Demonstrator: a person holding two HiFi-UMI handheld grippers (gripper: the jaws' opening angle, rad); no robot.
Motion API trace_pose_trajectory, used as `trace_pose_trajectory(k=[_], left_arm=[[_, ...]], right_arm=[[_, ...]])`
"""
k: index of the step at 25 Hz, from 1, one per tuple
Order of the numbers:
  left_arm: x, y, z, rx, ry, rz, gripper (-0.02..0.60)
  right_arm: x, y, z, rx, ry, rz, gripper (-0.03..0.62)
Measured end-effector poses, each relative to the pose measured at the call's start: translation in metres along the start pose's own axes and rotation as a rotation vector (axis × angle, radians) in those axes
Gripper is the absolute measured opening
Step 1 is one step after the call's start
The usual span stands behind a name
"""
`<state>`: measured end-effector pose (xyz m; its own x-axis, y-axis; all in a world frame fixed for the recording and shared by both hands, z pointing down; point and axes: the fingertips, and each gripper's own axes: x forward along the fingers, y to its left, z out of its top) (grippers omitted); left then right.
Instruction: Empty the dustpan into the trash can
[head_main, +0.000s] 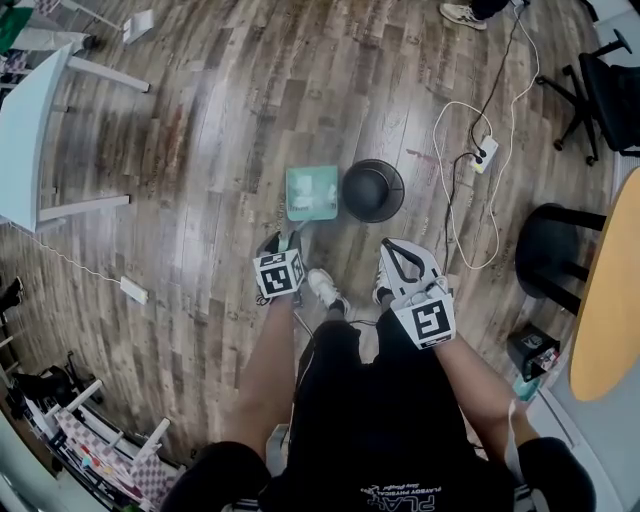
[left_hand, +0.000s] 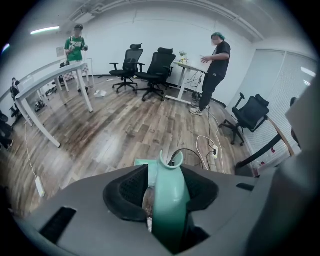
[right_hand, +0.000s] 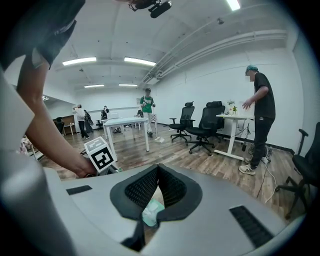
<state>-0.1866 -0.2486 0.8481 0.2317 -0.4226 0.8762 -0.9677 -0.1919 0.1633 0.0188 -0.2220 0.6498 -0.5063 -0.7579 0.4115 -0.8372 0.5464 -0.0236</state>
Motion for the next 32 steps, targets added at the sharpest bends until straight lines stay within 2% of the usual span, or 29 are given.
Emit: trace_pose_trajectory(k=[4, 8, 15, 21, 27, 32], left_arm=[[0.003, -0.003, -0.007, 0.016, 0.038, -0.023, 0.133], [0.003, -0.004, -0.008, 0.04, 0.038, -0.003, 0.121], [0.003, -0.007, -0.028, 0.053, 0.078, 0.006, 0.129], [-0.003, -0.01, -0.041, 0.035, 0.058, -0.013, 0.133], [-0.012, -0.005, -0.054, 0.109, 0.039, 0.062, 0.1], [-0.021, -0.008, -0.068, 0.09, 0.02, 0.113, 0.097]], right_arm=[[-0.006, -0.001, -0.007, 0.016, 0.015, -0.01, 0.023], [-0.013, -0.004, -0.011, 0.026, 0.013, -0.018, 0.023], [-0.03, -0.006, -0.016, 0.036, 0.011, -0.031, 0.023], [-0.043, -0.004, -0.02, 0.032, 0.01, -0.034, 0.023], [-0.059, -0.006, -0.023, 0.014, -0.004, -0.034, 0.023], [-0.071, -0.007, -0.026, 0.02, 0.002, -0.026, 0.023]])
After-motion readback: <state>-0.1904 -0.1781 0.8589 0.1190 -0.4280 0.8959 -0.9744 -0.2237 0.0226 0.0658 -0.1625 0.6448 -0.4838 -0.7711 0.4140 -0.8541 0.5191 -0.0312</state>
